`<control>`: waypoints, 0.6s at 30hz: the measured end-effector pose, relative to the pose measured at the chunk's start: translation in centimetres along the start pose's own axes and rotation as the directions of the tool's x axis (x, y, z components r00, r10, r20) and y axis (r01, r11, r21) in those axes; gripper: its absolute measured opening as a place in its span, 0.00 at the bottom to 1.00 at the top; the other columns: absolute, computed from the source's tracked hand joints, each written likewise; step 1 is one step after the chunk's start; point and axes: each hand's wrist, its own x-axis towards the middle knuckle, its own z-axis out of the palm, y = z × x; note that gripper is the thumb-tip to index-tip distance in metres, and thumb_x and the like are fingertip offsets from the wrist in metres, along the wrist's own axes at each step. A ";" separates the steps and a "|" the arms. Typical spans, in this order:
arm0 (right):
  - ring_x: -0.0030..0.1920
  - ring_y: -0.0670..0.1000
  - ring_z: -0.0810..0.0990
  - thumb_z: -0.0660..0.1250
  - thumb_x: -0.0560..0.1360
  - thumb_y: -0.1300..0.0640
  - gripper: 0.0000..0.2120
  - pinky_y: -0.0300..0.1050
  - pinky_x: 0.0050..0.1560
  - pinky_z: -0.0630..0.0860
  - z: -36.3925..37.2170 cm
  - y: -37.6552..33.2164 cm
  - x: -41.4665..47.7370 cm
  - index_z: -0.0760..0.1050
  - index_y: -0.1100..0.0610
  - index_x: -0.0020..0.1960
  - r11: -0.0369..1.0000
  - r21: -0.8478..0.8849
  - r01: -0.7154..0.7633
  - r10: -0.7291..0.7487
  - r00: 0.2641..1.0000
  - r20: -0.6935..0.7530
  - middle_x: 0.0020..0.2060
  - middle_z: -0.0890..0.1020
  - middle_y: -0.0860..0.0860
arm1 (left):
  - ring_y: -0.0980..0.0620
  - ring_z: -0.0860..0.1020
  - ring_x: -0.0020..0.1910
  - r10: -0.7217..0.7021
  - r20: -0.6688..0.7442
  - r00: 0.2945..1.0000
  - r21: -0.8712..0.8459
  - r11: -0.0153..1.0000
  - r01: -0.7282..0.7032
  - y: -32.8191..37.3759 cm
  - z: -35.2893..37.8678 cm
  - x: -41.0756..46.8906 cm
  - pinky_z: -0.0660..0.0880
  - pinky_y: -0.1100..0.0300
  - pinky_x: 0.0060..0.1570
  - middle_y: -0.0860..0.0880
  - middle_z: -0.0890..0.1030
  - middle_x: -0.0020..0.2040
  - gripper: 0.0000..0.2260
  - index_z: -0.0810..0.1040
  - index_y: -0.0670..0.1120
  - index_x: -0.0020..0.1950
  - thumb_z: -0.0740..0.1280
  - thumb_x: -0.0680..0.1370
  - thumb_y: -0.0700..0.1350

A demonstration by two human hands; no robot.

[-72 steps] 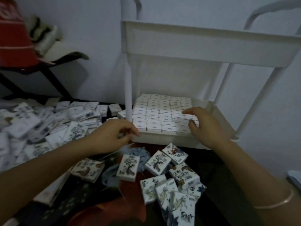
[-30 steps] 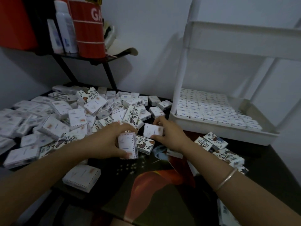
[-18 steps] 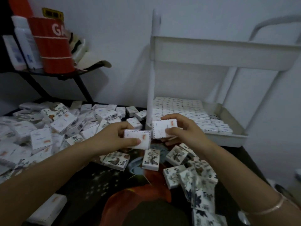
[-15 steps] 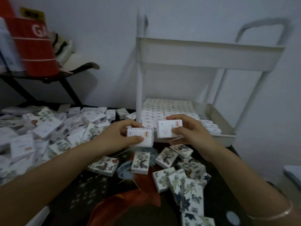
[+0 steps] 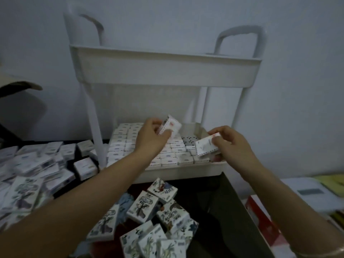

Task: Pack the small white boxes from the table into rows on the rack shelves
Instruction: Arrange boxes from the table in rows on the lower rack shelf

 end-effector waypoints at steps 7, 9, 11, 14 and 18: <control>0.27 0.49 0.82 0.62 0.76 0.54 0.05 0.40 0.30 0.78 0.4 1.8 1.6 0.77 0.49 0.45 0.983 -0.182 -0.015 -0.003 0.995 -0.099 0.44 0.81 0.48 | 0.53 0.79 0.47 0.139 0.092 0.986 0.140 0.978 -0.151 -1.6 5.7 5.7 0.78 0.60 0.46 0.54 0.78 0.50 0.16 0.74 0.52 0.61 0.69 0.75 0.43; 0.29 0.49 0.83 0.65 0.77 0.56 0.05 0.35 0.29 0.77 0.4 2.3 2.1 0.78 0.52 0.44 0.992 -0.124 -0.030 0.016 0.993 -0.114 0.47 0.81 0.48 | 0.52 0.78 0.47 0.145 0.160 0.976 0.192 0.966 -0.175 -2.0 6.9 6.4 0.77 0.59 0.47 0.52 0.79 0.50 0.13 0.74 0.52 0.58 0.69 0.74 0.43; 0.31 0.48 0.84 0.68 0.77 0.55 0.02 0.35 0.30 0.78 0.4 2.7 2.5 0.79 0.53 0.46 0.997 -0.064 -0.037 0.029 0.990 -0.135 0.46 0.82 0.51 | 0.51 0.78 0.45 0.190 0.245 0.951 0.244 0.937 -0.250 -2.5 7.7 6.6 0.76 0.60 0.42 0.52 0.79 0.49 0.13 0.75 0.52 0.57 0.69 0.74 0.45; 0.37 0.47 0.86 0.71 0.74 0.59 0.06 0.48 0.42 0.83 0.4 3.0 3.0 0.77 0.52 0.50 0.999 -0.022 -0.043 0.040 0.993 -0.115 0.48 0.83 0.53 | 0.51 0.78 0.43 0.282 0.387 0.878 0.410 0.800 -0.437 -3.3 7.9 6.6 0.70 0.61 0.38 0.51 0.81 0.49 0.15 0.76 0.52 0.58 0.70 0.73 0.48; 0.43 0.47 0.85 0.73 0.71 0.63 0.16 0.51 0.43 0.83 1.2 3.3 3.6 0.75 0.49 0.53 0.997 0.021 -0.072 0.074 0.994 -0.086 0.51 0.82 0.49 | 0.48 0.76 0.48 0.303 0.522 0.798 0.536 0.611 -0.583 -4.4 7.0 6.7 0.67 0.58 0.46 0.51 0.80 0.46 0.17 0.75 0.52 0.61 0.69 0.74 0.54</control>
